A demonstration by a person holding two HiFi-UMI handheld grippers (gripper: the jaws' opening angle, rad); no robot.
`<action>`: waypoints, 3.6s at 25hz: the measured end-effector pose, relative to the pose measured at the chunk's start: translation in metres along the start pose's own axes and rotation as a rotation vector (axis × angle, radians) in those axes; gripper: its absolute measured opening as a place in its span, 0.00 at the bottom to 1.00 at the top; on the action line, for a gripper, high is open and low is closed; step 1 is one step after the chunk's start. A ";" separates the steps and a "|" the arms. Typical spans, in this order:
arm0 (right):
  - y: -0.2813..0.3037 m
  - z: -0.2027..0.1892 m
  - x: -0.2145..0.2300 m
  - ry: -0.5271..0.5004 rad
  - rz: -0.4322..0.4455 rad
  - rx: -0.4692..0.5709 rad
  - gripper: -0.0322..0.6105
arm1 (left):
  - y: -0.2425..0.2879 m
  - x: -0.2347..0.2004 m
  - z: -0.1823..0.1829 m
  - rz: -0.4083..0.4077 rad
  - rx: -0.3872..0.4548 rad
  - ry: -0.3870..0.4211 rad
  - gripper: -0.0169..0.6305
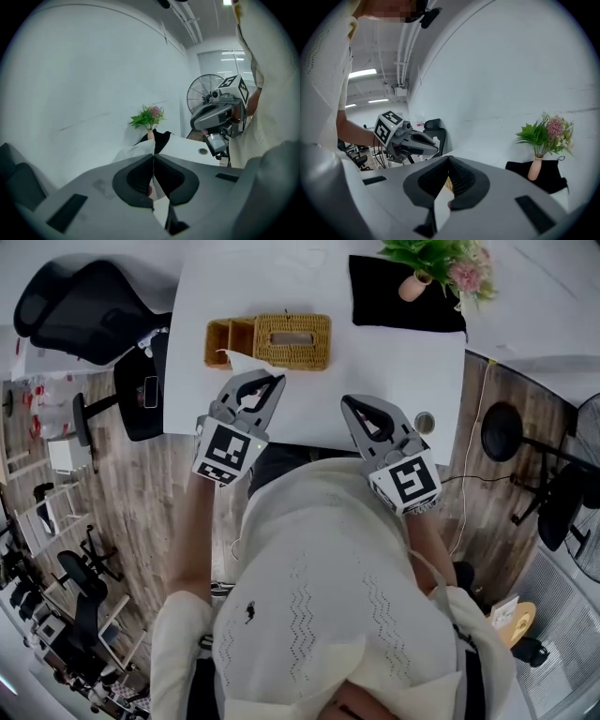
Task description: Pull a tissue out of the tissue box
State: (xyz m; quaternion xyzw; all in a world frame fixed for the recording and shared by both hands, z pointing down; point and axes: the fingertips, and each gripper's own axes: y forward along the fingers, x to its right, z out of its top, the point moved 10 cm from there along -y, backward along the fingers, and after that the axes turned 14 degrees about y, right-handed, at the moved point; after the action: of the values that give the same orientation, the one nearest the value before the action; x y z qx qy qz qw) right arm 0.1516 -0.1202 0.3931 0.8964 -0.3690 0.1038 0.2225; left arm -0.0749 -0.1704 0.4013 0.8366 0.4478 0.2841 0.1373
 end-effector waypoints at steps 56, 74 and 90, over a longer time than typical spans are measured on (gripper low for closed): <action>0.000 0.007 -0.018 -0.040 0.026 0.018 0.05 | -0.055 0.074 0.016 0.061 0.213 -0.254 0.05; 0.000 0.062 -0.024 -0.052 0.052 0.161 0.05 | -0.088 0.009 0.041 0.438 0.389 -0.299 0.05; -0.019 0.114 -0.013 -0.087 0.023 0.248 0.05 | -0.119 -0.013 0.058 0.532 0.444 -0.268 0.05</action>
State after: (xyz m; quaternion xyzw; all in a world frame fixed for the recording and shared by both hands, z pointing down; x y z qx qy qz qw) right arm 0.1588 -0.1545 0.2820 0.9163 -0.3731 0.1120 0.0926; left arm -0.1257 -0.1127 0.2930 0.9629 0.2436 0.0936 -0.0689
